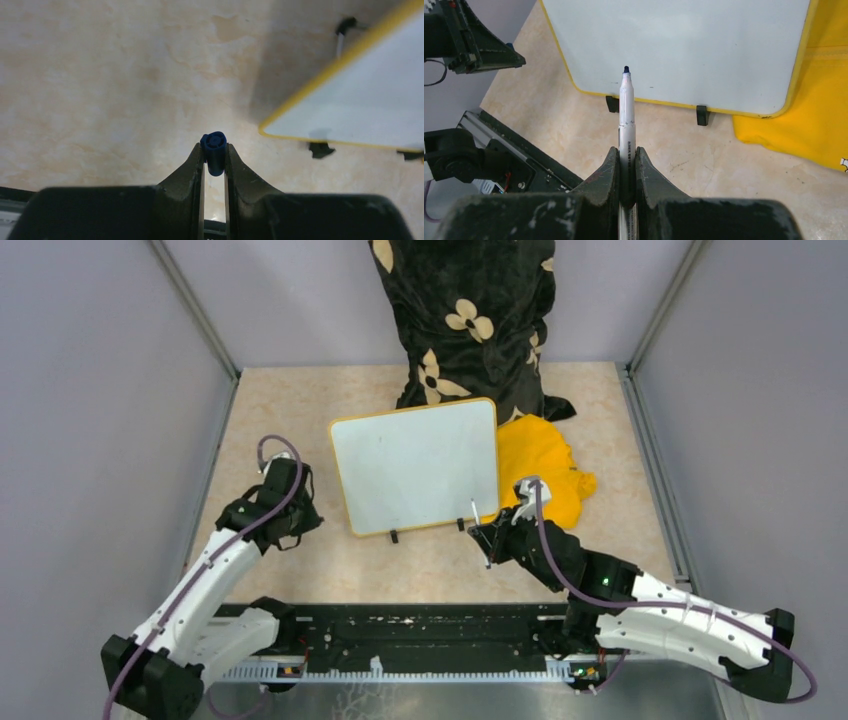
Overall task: Write a sentence on the whiteboard
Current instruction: Place the pen cap at the center of the board.
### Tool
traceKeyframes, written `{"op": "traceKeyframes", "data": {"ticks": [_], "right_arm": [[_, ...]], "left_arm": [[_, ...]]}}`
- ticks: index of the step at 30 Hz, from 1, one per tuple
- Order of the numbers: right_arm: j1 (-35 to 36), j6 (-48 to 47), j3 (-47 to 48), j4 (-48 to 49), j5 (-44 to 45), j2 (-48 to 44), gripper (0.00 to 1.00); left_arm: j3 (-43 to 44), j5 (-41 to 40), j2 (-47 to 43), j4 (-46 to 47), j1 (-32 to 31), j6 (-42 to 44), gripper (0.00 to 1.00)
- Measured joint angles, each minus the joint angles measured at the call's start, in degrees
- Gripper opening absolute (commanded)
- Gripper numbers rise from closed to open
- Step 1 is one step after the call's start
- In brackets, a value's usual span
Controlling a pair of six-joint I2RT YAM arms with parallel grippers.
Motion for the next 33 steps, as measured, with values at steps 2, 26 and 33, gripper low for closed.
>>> {"op": "traceKeyframes", "data": {"ticks": [2,26,33], "right_arm": [[0.0,-0.3,0.0,0.2,-0.2,0.1,0.0],[0.0,-2.8,-0.8,1.9,-1.5,1.8,0.0],[0.0,-2.8,-0.6,0.3,-0.5,2.3,0.0]], "left_arm": [[-0.5,1.5,2.0,0.9,6.1,0.7,0.0],[1.3,8.3,34.9,15.6,21.0,5.4,0.21],[0.9,9.6,35.1,18.8,21.3,5.4,0.3]]}}
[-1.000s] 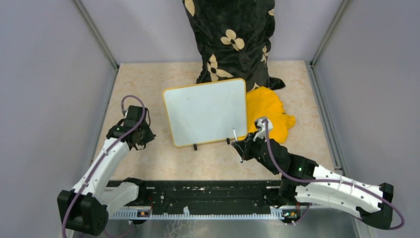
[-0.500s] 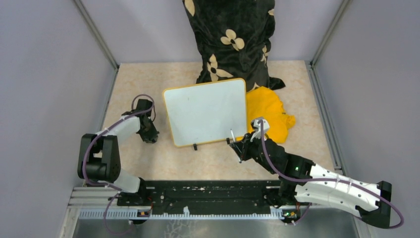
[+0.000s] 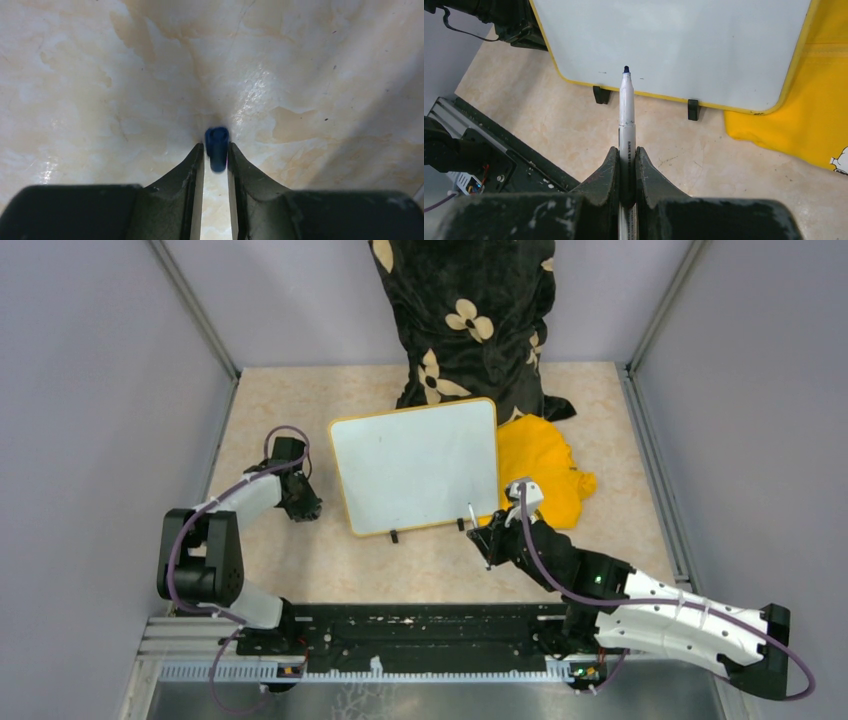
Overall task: Write a sentence on the whiteboard
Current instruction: Place the pen cap at the center of the board.
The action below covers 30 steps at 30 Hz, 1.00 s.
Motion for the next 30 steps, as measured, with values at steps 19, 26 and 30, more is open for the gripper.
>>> {"op": "traceKeyframes", "data": {"ticks": [19,26,30], "right_arm": [[0.0,0.3,0.0,-0.3,0.1,0.4,0.0],[0.0,0.6,0.1,-0.9,-0.1,0.5,0.0],[0.0,-0.1,1.2,-1.3,-0.8,1.1,0.0]], "left_arm": [[-0.4,1.2,-0.4,3.3,0.0,-1.6,0.62],[-2.5,-3.7,-10.4,-0.4,0.3,-4.0,0.86],[-0.7,-3.5,-22.7,-3.2,0.3,-4.3,0.91]]}}
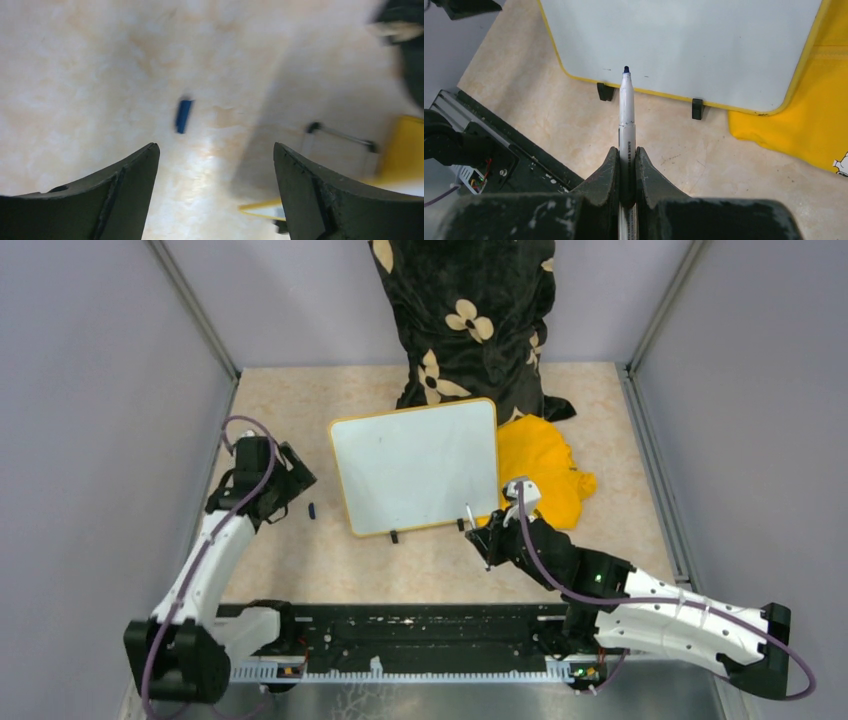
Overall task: Write a sentence on the whiteboard
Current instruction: Place the pen cap at the center of the board, then write a sentence on the whiteboard.
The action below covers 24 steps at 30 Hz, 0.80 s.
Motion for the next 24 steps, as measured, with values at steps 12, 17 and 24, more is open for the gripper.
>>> {"op": "traceKeyframes", "data": {"ticks": [12,17,24], "right_arm": [[0.0,-6.9,2.5,5.2,-6.9,-0.8,0.0],[0.0,-8.3,2.6,10.2,-9.8,0.4,0.0],[0.0,-8.4,2.6,15.7,-14.6,6.3,0.0]], "left_arm": [[-4.5,43.5,-21.7,28.8,-4.7,2.5,0.99],[-9.7,50.8,-22.6,40.7,-15.5,2.1,0.99],[-10.1,56.3,-16.9,53.5,-20.7,-0.1,0.95]]}}
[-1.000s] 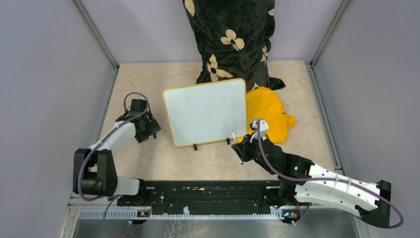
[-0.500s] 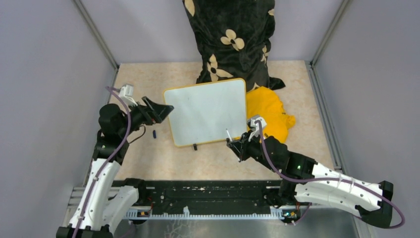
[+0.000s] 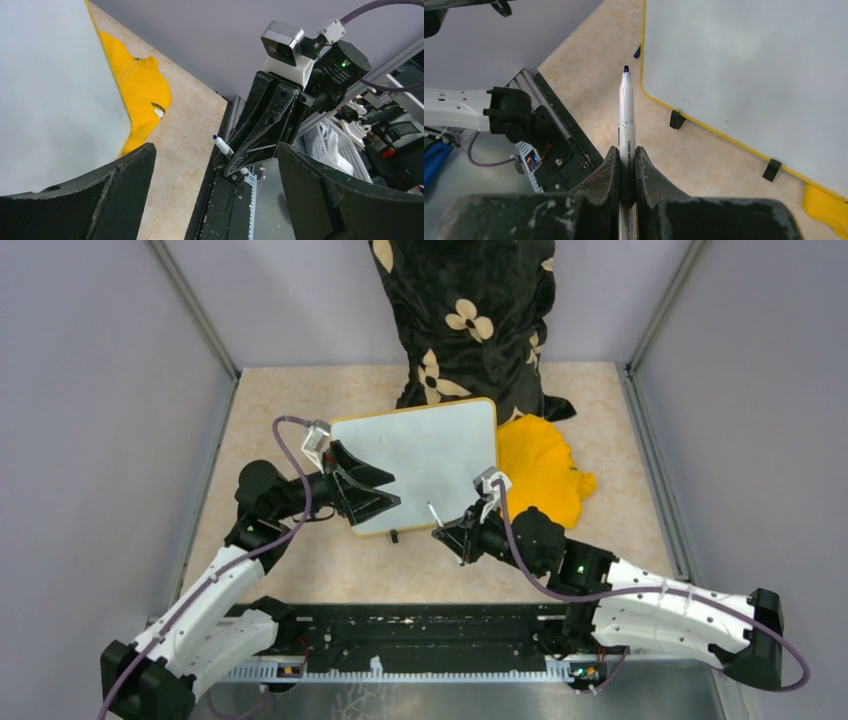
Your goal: Write a sentence on the whiteboard
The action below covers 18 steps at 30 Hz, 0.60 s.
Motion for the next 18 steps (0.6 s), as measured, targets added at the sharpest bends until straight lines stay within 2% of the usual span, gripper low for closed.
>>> {"op": "traceKeyframes", "data": {"ticks": [5,11,18], "right_arm": [[0.0,0.7,0.0,5.3,-3.0,2.6,0.0],[0.0,1.3,0.4,9.9,-5.7,5.7,0.0],[0.0,1.7,1.5,12.3,-7.5,8.3,0.0]], "left_arm": [[-0.6,3.0,4.1,4.3,-1.9,-3.4,0.9],[-1.1,6.0,4.8,7.3,-3.8,-5.9,0.86],[-2.4,8.2,7.0,10.5,-5.6,-9.0,0.69]]}}
